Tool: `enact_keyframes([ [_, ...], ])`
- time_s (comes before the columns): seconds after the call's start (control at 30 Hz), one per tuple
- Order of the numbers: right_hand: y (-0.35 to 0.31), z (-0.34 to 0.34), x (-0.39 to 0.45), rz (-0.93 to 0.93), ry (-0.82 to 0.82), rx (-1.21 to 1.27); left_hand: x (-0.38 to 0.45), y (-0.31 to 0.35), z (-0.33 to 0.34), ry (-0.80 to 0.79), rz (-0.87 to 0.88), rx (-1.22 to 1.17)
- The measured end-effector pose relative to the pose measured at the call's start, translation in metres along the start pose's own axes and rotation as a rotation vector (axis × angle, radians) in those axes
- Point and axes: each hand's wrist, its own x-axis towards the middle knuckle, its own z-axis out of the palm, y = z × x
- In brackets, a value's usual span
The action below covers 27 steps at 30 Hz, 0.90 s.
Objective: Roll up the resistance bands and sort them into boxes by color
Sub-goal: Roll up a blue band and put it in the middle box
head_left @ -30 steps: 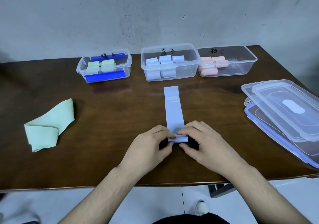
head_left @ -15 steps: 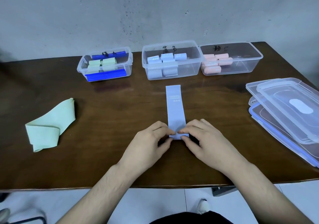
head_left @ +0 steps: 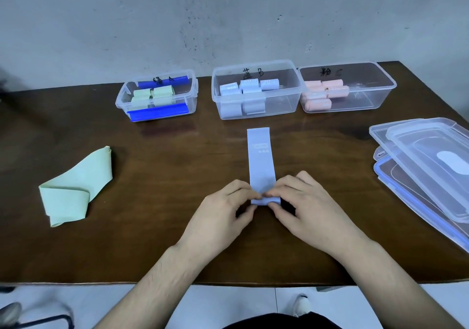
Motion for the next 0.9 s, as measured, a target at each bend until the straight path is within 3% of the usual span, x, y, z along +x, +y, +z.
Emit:
enact_keyframes([
  [0.33, 0.0, 0.003, 0.003, 0.032, 0.051, 0.023, 0.012, -0.008, -0.001, -0.041, -0.035, 0.021],
  [0.53, 0.006, -0.001, 0.011, 0.043, 0.014, -0.027, 0.011, -0.008, 0.002, 0.047, -0.01, -0.016],
  [0.9, 0.007, -0.004, 0.014, 0.058, 0.044, -0.055, 0.022, -0.014, -0.001, -0.015, -0.013, 0.129],
])
